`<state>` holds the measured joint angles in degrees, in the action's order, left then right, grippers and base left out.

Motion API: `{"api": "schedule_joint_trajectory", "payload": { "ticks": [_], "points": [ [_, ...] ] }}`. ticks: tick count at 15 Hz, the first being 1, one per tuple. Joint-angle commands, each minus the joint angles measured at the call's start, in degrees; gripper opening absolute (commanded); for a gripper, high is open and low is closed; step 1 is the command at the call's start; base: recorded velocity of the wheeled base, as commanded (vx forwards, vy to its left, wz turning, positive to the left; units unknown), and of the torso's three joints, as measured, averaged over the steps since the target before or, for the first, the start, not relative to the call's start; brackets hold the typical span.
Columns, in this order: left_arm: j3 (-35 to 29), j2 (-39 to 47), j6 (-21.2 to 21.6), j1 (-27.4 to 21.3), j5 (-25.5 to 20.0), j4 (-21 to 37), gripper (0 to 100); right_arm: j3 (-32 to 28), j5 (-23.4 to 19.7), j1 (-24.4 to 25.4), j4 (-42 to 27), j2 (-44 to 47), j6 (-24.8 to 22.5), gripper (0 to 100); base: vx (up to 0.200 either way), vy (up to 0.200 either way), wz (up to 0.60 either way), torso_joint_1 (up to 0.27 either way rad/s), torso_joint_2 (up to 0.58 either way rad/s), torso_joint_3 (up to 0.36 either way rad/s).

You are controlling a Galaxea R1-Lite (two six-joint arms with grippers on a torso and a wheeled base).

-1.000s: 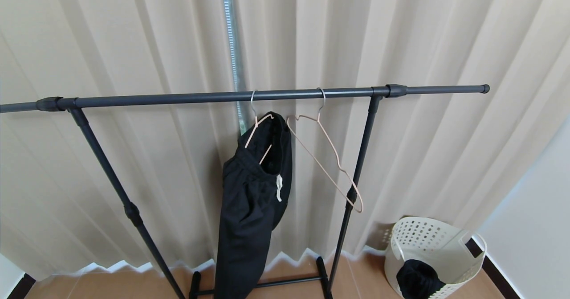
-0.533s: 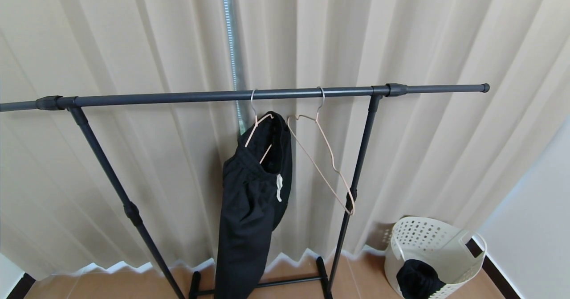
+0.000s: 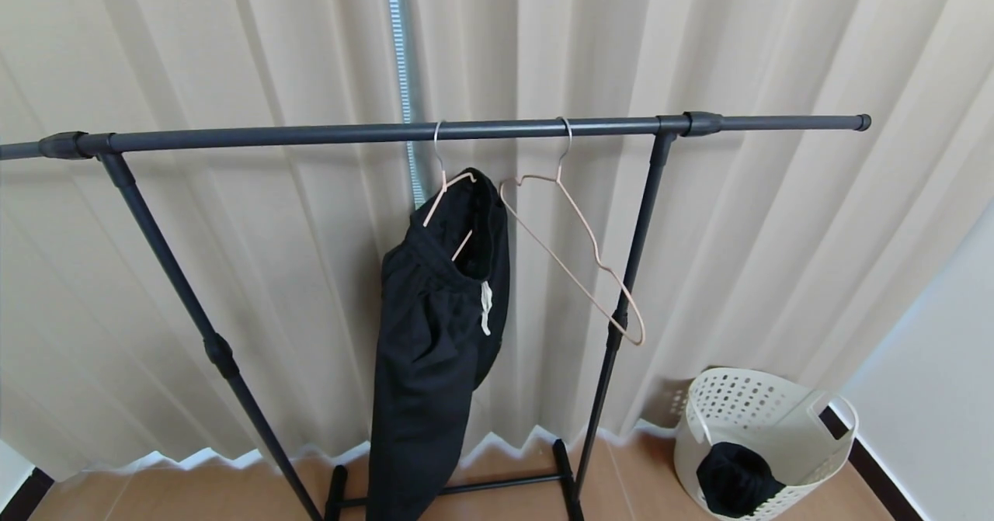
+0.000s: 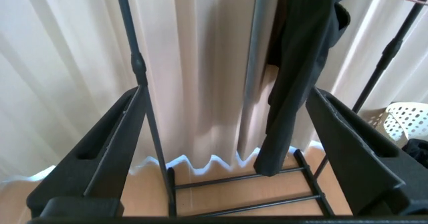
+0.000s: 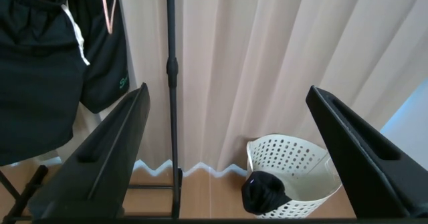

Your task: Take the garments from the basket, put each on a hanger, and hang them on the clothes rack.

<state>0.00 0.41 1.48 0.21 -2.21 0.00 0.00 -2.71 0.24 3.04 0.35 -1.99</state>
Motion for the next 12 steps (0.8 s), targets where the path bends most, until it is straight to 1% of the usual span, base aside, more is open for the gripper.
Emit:
{"api": "schedule_joint_trajectory", "payload": {
  "ticks": [1, 4, 12],
  "points": [
    [0.0, 0.2, 0.02, 0.06, 0.01, 0.0, 100, 0.0, -0.02, 0.02, 0.04, 0.09, -0.03, 100, 0.0, 0.0, 0.0, -0.168, 0.39, 0.222],
    [0.0, 0.2, 0.11, 0.06, 0.01, 0.0, 100, 0.0, -0.02, 0.02, 0.04, 0.09, -0.03, 100, 0.0, 0.0, 0.0, -0.186, 0.45, 0.258],
    [0.0, 0.2, 0.11, 0.06, 0.01, 0.0, 100, 0.0, -0.02, 0.02, -0.05, 0.09, -0.03, 100, 0.0, 0.0, 0.0, -0.213, 0.54, 0.327]
  ]
}}
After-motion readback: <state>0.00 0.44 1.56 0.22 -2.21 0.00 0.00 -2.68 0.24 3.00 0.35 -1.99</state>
